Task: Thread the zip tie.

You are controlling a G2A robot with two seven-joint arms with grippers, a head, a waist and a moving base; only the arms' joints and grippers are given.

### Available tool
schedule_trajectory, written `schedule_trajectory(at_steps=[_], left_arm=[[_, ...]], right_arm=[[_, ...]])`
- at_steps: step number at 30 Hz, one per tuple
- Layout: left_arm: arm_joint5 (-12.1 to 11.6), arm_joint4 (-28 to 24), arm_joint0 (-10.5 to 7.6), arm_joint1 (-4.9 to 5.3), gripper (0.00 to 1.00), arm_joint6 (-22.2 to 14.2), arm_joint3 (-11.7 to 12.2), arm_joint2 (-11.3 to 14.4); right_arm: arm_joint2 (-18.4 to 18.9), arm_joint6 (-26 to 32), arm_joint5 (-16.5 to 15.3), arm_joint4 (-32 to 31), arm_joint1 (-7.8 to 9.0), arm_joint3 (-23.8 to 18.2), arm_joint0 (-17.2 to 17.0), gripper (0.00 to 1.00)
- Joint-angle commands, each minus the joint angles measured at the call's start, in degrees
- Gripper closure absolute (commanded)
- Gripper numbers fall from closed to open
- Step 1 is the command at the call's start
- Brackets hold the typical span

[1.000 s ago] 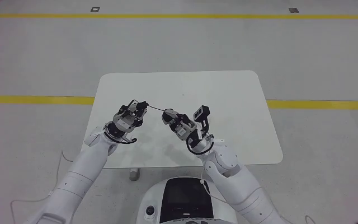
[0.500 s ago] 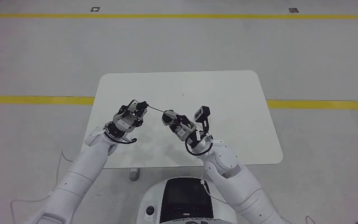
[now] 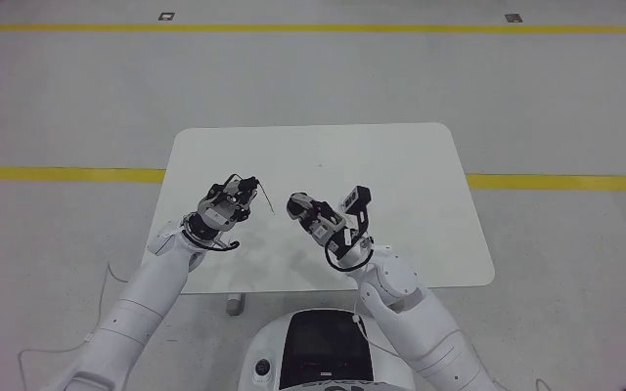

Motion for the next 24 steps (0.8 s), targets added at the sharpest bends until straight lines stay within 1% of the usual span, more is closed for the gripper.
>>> schedule_trajectory(at_steps=[1,3,13,14,15,16,19,22,24], left_arm=[[0.0,0.0,0.00,0.00,1.00,0.0,0.0,0.0],[0.0,0.0,0.00,0.00,1.00,0.0,0.0,0.0],[0.0,0.0,0.00,0.00,1.00,0.0,0.0,0.0],[0.0,0.0,0.00,0.00,1.00,0.0,0.0,0.0],[0.0,0.0,0.00,0.00,1.00,0.0,0.0,0.0],[-0.3,0.4,0.04,0.00,1.00,1.3,-0.4,-0.1],[-0.9,2.3,0.31,0.31,1.00,2.9,-1.2,-1.7],[-2.4,5.8,0.60,0.75,1.00,4.1,-1.8,-3.4],[-4.3,9.7,0.83,1.13,1.00,5.2,-2.4,-4.6]], right_arm=[[0.2,-0.7,-0.3,-0.6,0.00,0.2,0.1,0.00],[0.4,-2.2,-1.5,-2.8,0.02,0.4,0.1,0.00],[0.4,-2.4,-1.5,-3.1,0.02,0.4,0.1,0.00],[0.6,-2.9,-1.6,-4.7,0.10,0.4,0.3,0.00],[0.9,-3.6,-1.7,-7.7,0.27,0.4,0.5,0.00],[1.3,-4.5,-1.7,-12.1,0.53,0.1,0.5,0.00],[2.5,-5.4,-2.2,-20.8,1.17,-1.2,0.3,0.00],[3.6,-6.6,-2.5,-26.6,1.62,-2.7,-0.1,0.00],[4.3,-7.3,-2.6,-30.5,1.89,-3.5,-0.2,0.00]])
